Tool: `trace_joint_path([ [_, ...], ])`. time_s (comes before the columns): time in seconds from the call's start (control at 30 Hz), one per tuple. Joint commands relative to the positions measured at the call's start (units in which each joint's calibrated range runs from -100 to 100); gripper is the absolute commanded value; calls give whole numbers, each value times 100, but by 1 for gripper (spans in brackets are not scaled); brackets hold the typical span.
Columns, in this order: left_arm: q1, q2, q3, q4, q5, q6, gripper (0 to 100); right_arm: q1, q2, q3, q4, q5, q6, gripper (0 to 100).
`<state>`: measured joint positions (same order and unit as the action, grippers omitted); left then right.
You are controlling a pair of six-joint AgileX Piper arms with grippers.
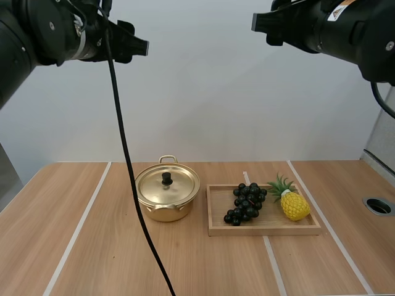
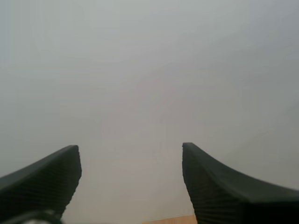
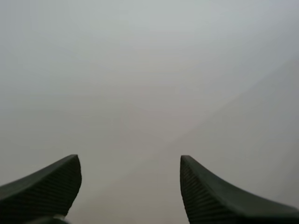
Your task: Open the pot, put the grape inside, and close it
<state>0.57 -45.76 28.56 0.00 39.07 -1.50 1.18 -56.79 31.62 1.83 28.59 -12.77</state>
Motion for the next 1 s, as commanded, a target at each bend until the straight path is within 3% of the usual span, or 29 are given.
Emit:
trace_joint_path([
  [0.0, -18, 83, -48, -119, 255, 567, 100, -25, -53, -64, -9, -38, 45, 100],
  [0.23, -18, 672, -179, -761, 1815, 2044, 100, -25, -26, -64, -9, 954, -848, 100],
  [0.53, -18, 1816, -421, -1402, 4023, 3380, 100, -25, -26, -64, -9, 1964, -1104, 100],
  [0.77, -18, 2573, -435, -1446, 4542, 3814, 100, -25, -26, -64, 6, 2646, -1333, 100],
  [0.97, -294, 3348, -980, -1368, 5500, 3738, 100, -25, -26, -64, 39, 3053, -1483, 100],
])
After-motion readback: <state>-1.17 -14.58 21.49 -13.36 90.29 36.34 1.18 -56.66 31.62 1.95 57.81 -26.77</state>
